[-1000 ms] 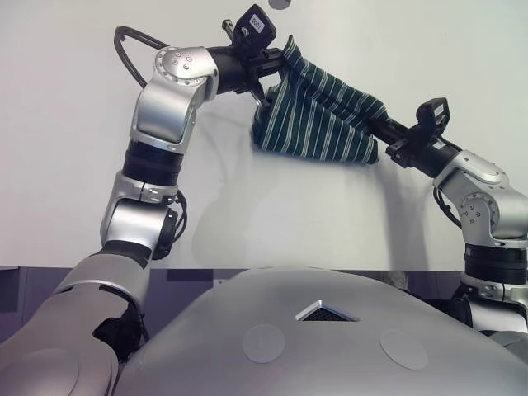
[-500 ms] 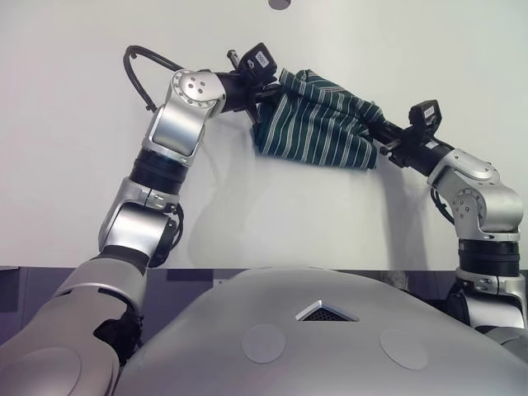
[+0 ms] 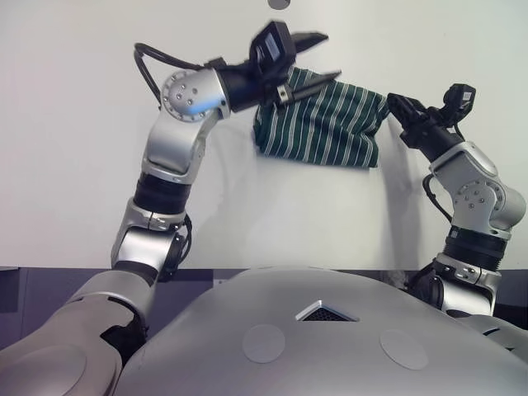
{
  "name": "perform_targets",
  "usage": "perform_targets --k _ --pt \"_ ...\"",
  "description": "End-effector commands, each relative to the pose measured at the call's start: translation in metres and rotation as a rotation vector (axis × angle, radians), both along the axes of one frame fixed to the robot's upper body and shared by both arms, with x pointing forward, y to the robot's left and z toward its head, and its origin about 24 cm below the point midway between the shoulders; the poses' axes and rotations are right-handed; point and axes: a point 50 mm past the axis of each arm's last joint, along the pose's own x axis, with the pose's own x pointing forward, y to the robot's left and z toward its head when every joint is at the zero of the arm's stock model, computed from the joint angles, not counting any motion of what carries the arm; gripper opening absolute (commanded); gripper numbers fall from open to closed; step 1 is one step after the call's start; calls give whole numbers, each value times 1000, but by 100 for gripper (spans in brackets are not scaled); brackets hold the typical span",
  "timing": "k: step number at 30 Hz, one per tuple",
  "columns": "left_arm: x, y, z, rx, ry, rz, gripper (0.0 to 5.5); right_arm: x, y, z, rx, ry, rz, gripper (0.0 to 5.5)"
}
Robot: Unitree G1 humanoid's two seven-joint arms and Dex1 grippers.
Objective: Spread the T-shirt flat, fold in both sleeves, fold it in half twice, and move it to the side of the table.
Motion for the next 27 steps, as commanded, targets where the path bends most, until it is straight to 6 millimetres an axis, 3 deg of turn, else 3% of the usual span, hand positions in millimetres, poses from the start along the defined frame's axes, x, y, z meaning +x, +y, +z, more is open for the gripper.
perform_targets --k 1,3,7,10,14,19,22,27 --pt "-9 -9 -14 117 -101 -111 262 11 -15 4 -35 -6 -193 195" --pt "-6 -17 -14 137 -149 -132 262 16 -29 1 -132 3 -312 195" --pt "0 -45 -8 222 -299 -330 327 21 -60 7 -258 -55 -568 199" --pt "9 -56 -15 319 -360 -477 382 23 -68 12 -288 -98 -609 199" --pt "22 -57 -44 396 -234 -528 387 26 -61 9 -307 -100 -559 199" --pt "40 -36 -67 427 -84 -403 387 37 -39 4 -322 -105 -419 199" --pt "49 -19 -78 502 -67 -308 387 42 -35 6 -330 -112 -372 199" --pt "52 47 -138 874 175 89 387 53 -33 19 -340 -155 -353 199"
